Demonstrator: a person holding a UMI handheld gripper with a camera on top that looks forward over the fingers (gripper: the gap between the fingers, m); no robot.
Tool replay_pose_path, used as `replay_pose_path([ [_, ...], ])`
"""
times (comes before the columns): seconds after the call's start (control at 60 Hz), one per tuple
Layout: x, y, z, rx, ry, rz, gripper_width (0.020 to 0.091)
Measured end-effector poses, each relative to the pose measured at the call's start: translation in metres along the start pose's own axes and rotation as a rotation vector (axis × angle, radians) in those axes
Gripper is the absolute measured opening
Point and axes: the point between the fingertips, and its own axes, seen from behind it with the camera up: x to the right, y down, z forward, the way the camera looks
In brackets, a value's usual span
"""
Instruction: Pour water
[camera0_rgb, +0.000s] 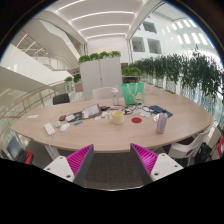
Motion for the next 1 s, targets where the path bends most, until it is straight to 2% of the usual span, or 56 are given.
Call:
replay_pose_path([
  [0.317, -0.035, 0.006, 0.012, 0.036, 0.017, -0.017, 0.081],
  [0.45, 0.023, 0.012, 0.032, 0.059, 0.062, -0.03, 0.0812],
  [0.6, 0.141, 0.015, 0.08, 0.079, 0.192, -0.076, 0.0812],
  [0.833, 0.29, -0.013, 0.234, 0.168, 0.265, -0.04, 0.0818],
  [1.0, 0.353, -0.027, 0.331, 0.168, 0.281, -0.063, 0.0813],
])
